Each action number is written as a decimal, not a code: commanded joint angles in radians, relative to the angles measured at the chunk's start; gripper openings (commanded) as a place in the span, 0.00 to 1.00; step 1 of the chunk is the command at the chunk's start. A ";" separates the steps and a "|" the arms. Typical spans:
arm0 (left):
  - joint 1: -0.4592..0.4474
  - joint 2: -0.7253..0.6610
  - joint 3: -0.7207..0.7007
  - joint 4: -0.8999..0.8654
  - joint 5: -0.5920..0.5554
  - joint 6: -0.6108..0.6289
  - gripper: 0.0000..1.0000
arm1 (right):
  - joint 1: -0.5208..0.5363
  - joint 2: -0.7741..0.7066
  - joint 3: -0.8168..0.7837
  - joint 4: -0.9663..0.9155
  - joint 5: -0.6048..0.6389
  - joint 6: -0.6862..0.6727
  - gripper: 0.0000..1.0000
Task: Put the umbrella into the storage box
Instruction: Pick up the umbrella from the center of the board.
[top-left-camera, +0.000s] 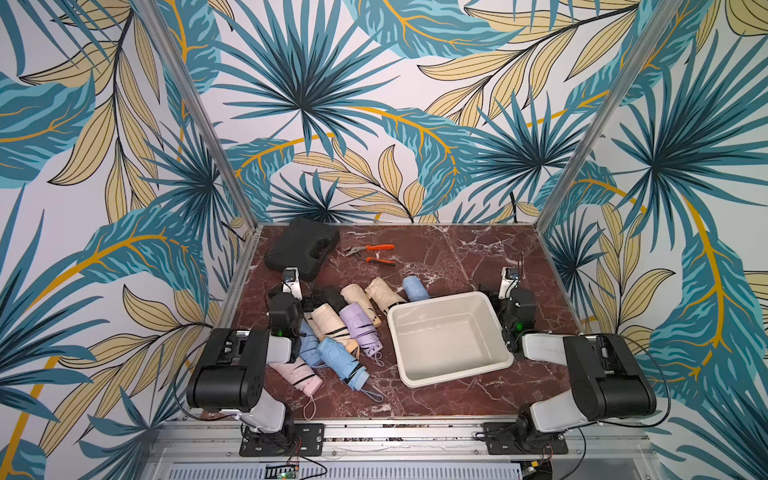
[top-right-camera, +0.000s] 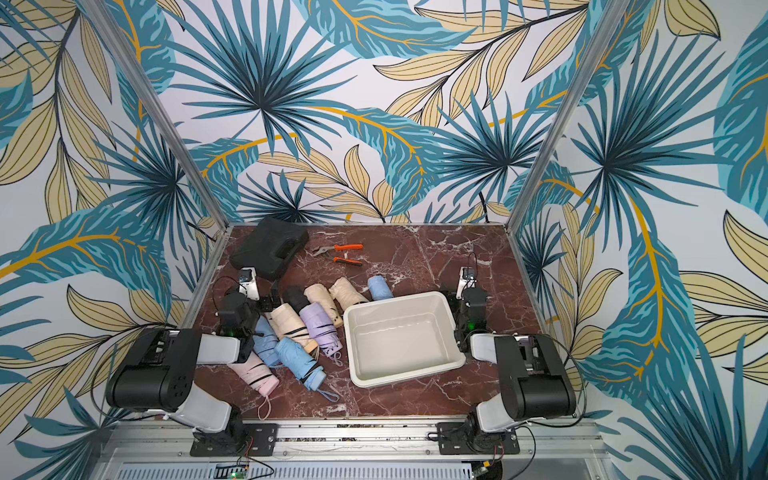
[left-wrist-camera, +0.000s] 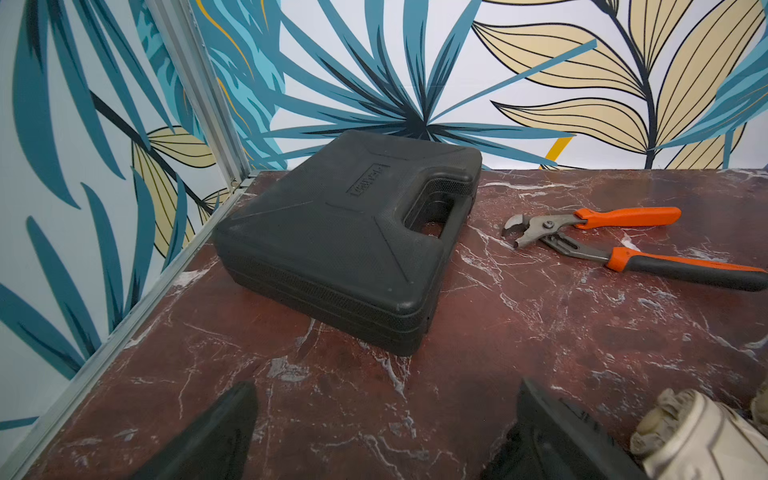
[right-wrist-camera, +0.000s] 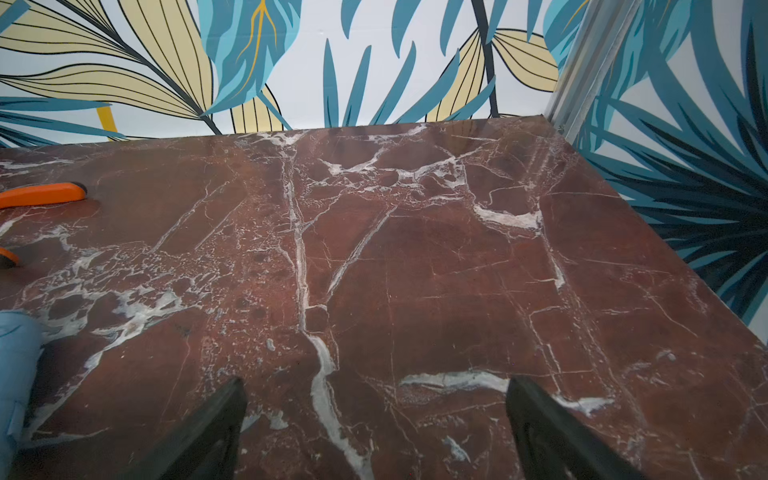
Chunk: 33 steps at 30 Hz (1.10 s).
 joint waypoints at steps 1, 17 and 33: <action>0.008 0.004 0.007 0.005 0.012 0.005 1.00 | 0.001 -0.006 -0.006 0.021 -0.009 0.001 0.99; 0.008 0.002 0.007 0.005 0.013 0.005 1.00 | 0.002 -0.016 -0.016 0.034 -0.004 -0.005 1.00; 0.006 -0.463 -0.024 -0.394 -0.190 -0.169 1.00 | 0.000 -0.432 0.166 -0.656 0.092 0.227 0.99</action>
